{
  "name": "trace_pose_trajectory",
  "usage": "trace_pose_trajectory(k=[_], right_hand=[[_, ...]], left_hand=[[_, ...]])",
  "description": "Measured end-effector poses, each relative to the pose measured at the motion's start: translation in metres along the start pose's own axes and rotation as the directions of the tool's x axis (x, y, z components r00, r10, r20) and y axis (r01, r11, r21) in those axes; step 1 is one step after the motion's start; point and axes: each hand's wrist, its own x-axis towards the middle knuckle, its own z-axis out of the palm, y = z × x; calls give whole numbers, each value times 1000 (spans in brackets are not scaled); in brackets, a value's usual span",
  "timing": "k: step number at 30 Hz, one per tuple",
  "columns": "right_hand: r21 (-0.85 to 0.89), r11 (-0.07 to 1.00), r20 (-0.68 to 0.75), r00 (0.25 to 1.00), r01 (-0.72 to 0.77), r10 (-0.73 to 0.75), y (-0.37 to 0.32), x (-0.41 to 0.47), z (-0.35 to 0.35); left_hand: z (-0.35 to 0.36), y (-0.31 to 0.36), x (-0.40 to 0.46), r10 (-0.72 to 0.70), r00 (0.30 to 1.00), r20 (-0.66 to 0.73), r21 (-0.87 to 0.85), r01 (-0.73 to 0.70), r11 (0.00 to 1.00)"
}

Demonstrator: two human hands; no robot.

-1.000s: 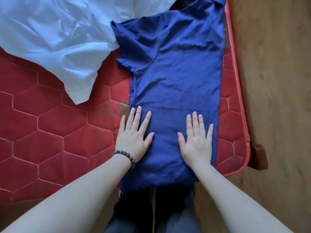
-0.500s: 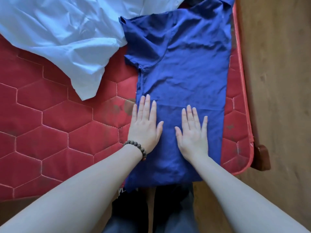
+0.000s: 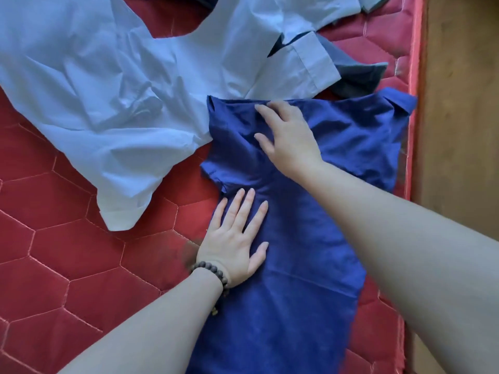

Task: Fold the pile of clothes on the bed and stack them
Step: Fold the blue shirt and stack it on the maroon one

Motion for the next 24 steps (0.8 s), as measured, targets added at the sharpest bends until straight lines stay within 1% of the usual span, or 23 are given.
trace_pose_trajectory(k=[3, 7, 9, 11, 12, 14, 15, 16, 17, 19, 20, 22, 24], right_hand=[[-90, 993, 139, 988, 81, -68, -15, 50, -11], [-204, 979, 329, 940, -25, 92, -34, 80, -10], [-179, 982, 343, 933, -53, 113, -35, 83, -9], [-102, 995, 315, 948, -15, 47, -33, 80, -15], [-30, 999, 283, 959, 22, -13, -31, 76, -20], [177, 982, 221, 970, 60, -99, -25, 60, -40], [260, 964, 207, 971, 61, -118, -19, 48, -53], [304, 951, 212, 969, 61, -130, -11, 35, -64], [307, 949, 230, 963, 66, -141, -2, 21, -74], [247, 964, 250, 955, 99, -162, 19, -8, -87], [209, 974, 261, 955, 89, -143, 28, -21, -90], [143, 990, 319, 947, -12, -34, 46, -45, -90], [110, 987, 381, 922, -115, 65, 58, -62, -84]], left_hand=[[-2, -1, 0, 0, 1000, 6, -7, 0, 1000], [-4, 0, 1, -13, 1000, 14, -18, 13, 1000], [-4, 0, 1, -15, 1000, 9, -24, 15, 1000], [-4, 0, 1, -16, 1000, 10, -29, 16, 999], [-4, 0, 1, -18, 1000, 9, -32, 18, 999], [-4, 0, 1, -18, 1000, 4, -39, 19, 999], [-4, -1, 1, -17, 1000, 0, -44, 17, 999], [-4, -1, 1, -16, 1000, -4, -49, 16, 999], [-4, -1, 1, -17, 1000, -9, -52, 17, 999], [-5, -1, 1, -17, 1000, -12, -51, 16, 999], [-5, -1, 1, -15, 1000, -10, -45, 15, 999], [-5, 0, 1, -10, 1000, -15, -39, 9, 999], [-3, 0, 1, -9, 999, -42, -42, 7, 999]])
